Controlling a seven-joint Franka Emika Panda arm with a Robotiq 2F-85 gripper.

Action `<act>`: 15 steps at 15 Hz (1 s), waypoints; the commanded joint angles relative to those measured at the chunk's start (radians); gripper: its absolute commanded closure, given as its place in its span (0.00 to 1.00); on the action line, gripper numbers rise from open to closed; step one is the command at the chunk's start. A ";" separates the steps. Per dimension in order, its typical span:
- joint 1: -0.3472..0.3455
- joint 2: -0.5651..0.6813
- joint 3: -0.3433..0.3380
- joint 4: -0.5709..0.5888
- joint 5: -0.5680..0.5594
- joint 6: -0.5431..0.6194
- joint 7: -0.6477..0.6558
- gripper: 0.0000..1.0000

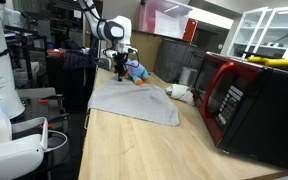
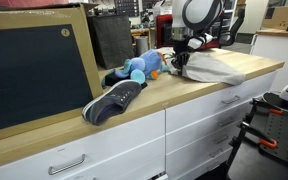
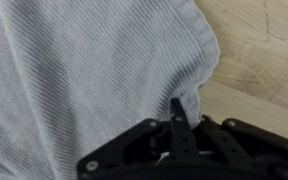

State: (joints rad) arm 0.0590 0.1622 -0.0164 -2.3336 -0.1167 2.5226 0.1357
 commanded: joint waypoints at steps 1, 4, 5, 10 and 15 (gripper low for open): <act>-0.027 0.036 0.007 0.114 0.049 -0.141 -0.060 0.99; -0.042 0.061 0.003 0.179 0.060 -0.213 -0.073 0.99; -0.048 0.072 0.001 0.202 0.061 -0.236 -0.077 0.99; -0.078 0.118 -0.005 0.290 0.076 -0.311 -0.091 0.99; -0.141 0.123 -0.022 0.328 0.112 -0.393 -0.209 0.99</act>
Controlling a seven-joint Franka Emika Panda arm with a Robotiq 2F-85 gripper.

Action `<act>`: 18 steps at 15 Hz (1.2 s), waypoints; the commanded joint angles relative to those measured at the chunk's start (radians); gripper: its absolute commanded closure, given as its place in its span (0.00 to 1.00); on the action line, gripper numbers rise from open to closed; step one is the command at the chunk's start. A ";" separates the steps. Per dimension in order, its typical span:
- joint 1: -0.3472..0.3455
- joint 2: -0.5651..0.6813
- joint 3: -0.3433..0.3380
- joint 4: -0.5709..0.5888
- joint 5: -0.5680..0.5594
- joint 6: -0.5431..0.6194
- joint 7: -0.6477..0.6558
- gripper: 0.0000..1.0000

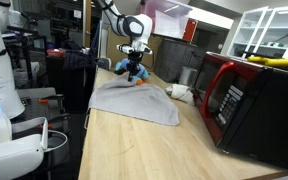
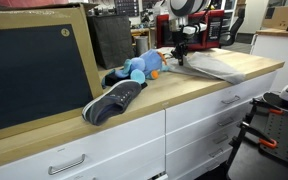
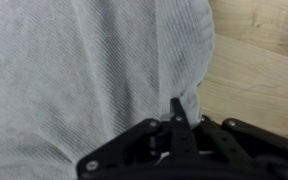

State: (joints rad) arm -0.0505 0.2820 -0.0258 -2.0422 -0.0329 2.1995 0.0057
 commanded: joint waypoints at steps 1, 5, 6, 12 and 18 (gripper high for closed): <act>-0.044 0.004 -0.017 0.039 0.028 -0.082 -0.103 0.99; -0.078 0.015 -0.034 0.062 0.023 -0.095 -0.162 0.99; -0.082 0.016 -0.036 0.070 0.023 -0.095 -0.161 0.99; -0.094 0.046 -0.043 0.126 0.030 -0.093 -0.151 0.99; -0.101 0.112 -0.064 0.204 0.004 -0.102 -0.125 0.99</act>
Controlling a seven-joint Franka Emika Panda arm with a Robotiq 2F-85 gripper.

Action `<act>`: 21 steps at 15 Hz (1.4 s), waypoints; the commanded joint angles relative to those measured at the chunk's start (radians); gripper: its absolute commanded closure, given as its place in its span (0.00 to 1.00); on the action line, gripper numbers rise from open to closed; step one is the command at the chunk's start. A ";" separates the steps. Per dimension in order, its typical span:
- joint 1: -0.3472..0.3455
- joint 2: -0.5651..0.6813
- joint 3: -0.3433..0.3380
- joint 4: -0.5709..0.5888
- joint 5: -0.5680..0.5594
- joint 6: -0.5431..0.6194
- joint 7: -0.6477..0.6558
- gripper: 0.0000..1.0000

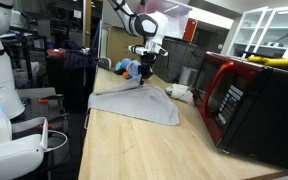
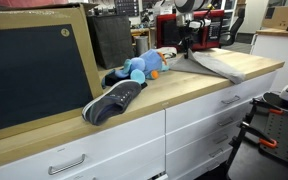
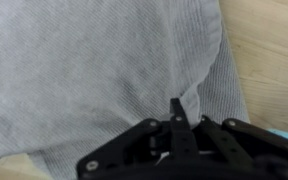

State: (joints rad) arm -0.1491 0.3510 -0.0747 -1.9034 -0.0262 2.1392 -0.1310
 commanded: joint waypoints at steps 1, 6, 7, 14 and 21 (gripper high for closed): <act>-0.005 0.054 -0.020 0.075 -0.006 -0.046 0.009 0.99; -0.027 0.102 -0.049 0.131 -0.037 -0.098 -0.007 0.99; -0.032 0.107 -0.053 0.142 -0.044 -0.108 -0.015 0.99; -0.037 0.130 -0.088 0.198 -0.123 -0.090 0.018 0.99; -0.060 0.178 -0.117 0.276 -0.137 -0.101 0.041 0.99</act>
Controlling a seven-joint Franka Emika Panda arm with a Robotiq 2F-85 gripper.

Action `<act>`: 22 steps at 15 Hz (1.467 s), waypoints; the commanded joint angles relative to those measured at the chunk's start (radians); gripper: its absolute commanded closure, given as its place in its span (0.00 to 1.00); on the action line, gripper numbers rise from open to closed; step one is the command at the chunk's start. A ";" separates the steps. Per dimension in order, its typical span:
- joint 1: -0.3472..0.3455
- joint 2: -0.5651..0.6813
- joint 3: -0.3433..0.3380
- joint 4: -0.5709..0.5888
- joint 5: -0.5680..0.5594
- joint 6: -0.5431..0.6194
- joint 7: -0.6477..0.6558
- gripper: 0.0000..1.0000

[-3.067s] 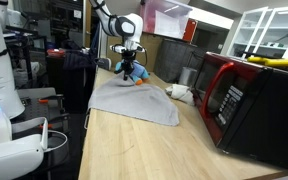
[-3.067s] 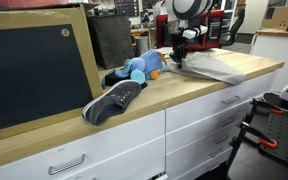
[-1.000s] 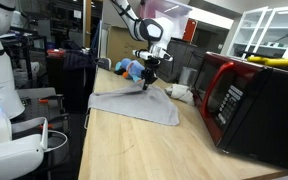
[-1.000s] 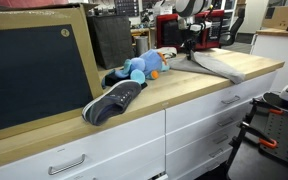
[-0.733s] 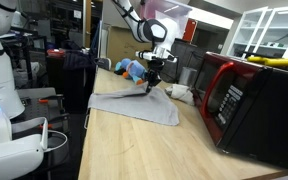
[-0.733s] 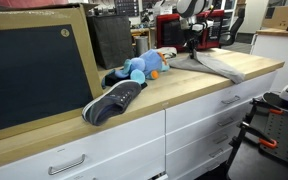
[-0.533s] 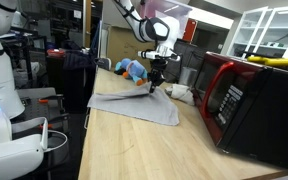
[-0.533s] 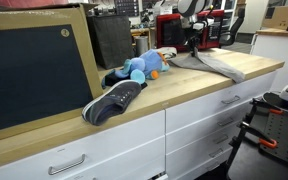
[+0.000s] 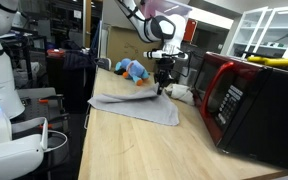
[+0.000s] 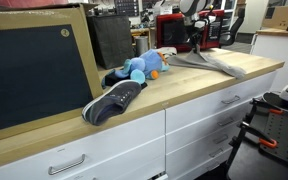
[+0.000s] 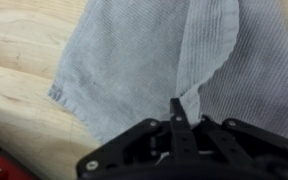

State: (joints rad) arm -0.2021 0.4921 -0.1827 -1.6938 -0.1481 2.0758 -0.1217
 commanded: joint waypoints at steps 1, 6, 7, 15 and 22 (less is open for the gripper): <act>-0.011 0.047 -0.013 0.082 -0.016 -0.041 0.039 0.99; -0.030 0.116 -0.041 0.167 -0.024 -0.071 0.075 0.99; -0.040 0.131 -0.047 0.187 -0.022 -0.084 0.078 0.99; -0.101 0.243 -0.062 0.336 -0.006 -0.171 0.091 0.72; -0.112 0.259 -0.050 0.388 0.010 -0.171 0.080 0.27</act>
State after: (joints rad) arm -0.3062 0.7447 -0.2434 -1.3534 -0.1473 1.9366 -0.0522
